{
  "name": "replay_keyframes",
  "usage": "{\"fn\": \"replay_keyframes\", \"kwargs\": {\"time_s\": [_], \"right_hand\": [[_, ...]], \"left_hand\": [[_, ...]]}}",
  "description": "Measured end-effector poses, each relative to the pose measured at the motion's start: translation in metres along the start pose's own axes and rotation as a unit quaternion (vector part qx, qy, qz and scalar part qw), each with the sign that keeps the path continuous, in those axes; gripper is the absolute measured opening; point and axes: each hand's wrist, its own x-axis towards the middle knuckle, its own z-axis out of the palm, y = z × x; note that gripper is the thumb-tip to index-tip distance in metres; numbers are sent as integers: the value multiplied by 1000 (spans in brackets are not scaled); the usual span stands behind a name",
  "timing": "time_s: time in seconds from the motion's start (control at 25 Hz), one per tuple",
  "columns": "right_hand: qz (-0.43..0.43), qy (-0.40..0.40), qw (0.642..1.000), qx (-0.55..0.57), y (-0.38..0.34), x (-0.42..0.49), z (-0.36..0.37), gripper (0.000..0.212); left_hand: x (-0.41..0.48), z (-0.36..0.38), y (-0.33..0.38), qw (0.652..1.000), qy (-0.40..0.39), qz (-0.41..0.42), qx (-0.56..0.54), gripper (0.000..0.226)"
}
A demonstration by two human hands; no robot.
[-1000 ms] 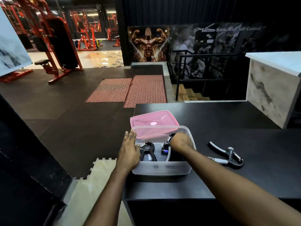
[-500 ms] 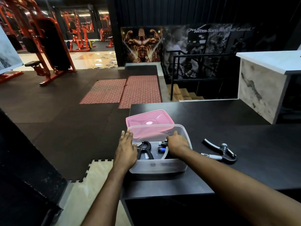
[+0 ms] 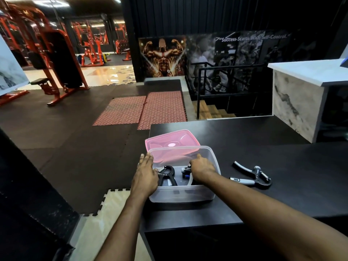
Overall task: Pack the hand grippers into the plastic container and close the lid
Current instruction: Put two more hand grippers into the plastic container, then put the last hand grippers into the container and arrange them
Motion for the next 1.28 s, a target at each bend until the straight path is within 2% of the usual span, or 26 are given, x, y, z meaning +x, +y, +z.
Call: {"fn": "replay_keyframes", "kwargs": {"time_s": [0.12, 0.2, 0.36, 0.44, 0.56, 0.64, 0.72, 1.0, 1.12, 1.24, 1.28], "right_hand": [[-22, 79, 994, 73, 13, -6, -7, 37], [-32, 156, 981, 113, 28, -13, -20, 27], [18, 241, 956, 163, 71, -29, -42, 17], [72, 239, 953, 174, 100, -37, -43, 18], [134, 120, 973, 146, 141, -45, -25, 21], [101, 23, 990, 98, 157, -47, -2, 25], [70, -14, 992, 103, 168, -49, 23, 40], [107, 70, 979, 157, 200, -53, 59, 48], [113, 81, 978, 157, 222, -57, 62, 45], [134, 169, 963, 162, 225, -61, 65, 41], [155, 197, 955, 159, 222, -61, 65, 46]], "left_hand": [[2, -2, 7, 999, 21, 11, 25, 55], [4, -1, 21, 999, 37, 18, 31, 47], [6, 14, 63, 999, 16, 46, -23, 42], [3, 28, 86, 997, -5, 72, -41, 43], [-3, 51, 119, 992, -31, 113, -54, 41], [-8, 65, 136, 987, -51, 137, -64, 40], [-13, 81, 151, 983, -69, 158, -65, 43], [-14, 105, 160, 982, -95, 162, -16, 48], [-17, 106, 160, 983, -90, 159, -2, 48], [-18, 106, 162, 983, -91, 162, 3, 48], [-19, 105, 162, 982, -93, 162, 3, 48]]}}
